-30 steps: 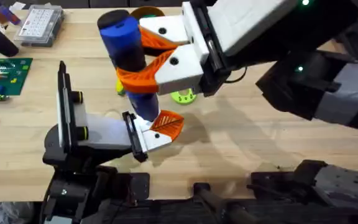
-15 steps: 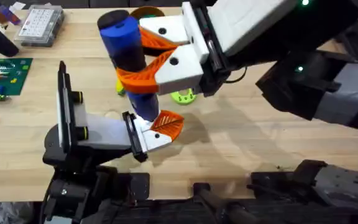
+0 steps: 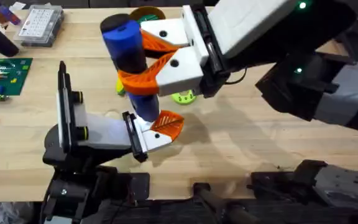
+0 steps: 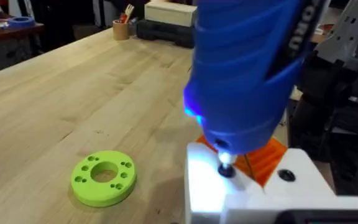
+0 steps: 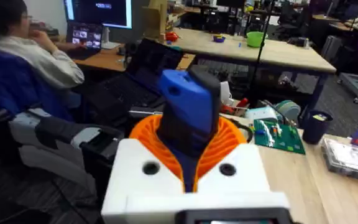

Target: Pick up the gripper from the table and insert it into the empty holder that is missing its gripper. Then pick up a screw, insert it into the mounting hole, and use the screwdriver to tighten it. Finally, clean up the table by picking up the vegetable and placing it into the bucket.

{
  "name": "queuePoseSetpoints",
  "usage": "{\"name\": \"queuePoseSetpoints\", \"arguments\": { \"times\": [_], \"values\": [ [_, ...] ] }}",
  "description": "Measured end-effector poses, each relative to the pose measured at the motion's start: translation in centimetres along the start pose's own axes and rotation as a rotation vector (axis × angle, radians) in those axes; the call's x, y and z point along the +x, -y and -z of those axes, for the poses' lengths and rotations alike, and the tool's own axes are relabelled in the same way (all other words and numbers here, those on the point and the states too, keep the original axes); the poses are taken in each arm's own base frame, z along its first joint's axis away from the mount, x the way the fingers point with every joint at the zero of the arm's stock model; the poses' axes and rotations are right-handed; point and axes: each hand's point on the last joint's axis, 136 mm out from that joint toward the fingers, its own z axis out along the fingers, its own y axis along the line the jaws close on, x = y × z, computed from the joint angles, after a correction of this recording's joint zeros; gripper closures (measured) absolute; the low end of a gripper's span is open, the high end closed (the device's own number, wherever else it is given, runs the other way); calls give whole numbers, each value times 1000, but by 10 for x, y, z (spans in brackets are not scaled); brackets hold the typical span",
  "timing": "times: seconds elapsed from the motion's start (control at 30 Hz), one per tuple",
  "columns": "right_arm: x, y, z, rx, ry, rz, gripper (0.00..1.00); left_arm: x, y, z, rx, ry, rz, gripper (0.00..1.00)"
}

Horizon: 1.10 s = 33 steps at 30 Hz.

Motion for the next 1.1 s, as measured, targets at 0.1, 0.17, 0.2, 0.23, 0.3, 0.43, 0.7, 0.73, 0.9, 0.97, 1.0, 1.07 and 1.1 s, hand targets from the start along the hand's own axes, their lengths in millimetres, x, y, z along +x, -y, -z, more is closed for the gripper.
{"name": "queuePoseSetpoints", "arguments": {
  "times": [0.1, 0.17, 0.2, 0.23, 0.3, 0.43, 0.7, 0.73, 0.9, 0.97, 1.0, 1.07, 1.1],
  "values": [
    [0, 0, 0, 0, 0, 1, 954, 0, 0, 0, 0, 0, 0, 985],
    [0, 0, 0, 0, 0, 1, 954, 0, 0, 0, 0, 0, 0, 985],
    [0, 0, 0, 0, 0, 1, 953, 0, 0, 0, 0, 0, 0, 985],
    [0, 0, 0, 0, 0, 1, 954, 0, 0, 0, 0, 0, 0, 985],
    [0, 0, 0, 0, 2, 4, 955, 0, 0, 0, 0, 0, 0, 985],
    [-3, 0, 0, 0, 11, 13, 954, 0, 0, 0, 0, 0, 0, 985],
    [-21, 11, -1, 19, 20, -7, 954, 0, 0, 0, 0, 0, 0, 985],
    [-27, 14, -1, 24, 20, -6, 955, 0, 0, 0, 0, 0, 0, 985],
    [-55, 31, 3, 62, 3, -16, 955, 0, 0, 0, 0, 0, 0, 985],
    [-53, 39, 6, 87, -39, -63, 954, 0, 0, 0, 0, 0, 0, 985],
    [-49, 43, 8, 104, -68, -97, 954, 0, 0, 0, 0, 0, 0, 985],
    [-37, 51, 15, 151, -142, -164, 955, 0, 0, 0, 0, 0, 0, 985],
    [-30, 54, 19, 182, -186, -201, 954, 0, 0, 0, 0, 0, 0, 985]
  ]
}}
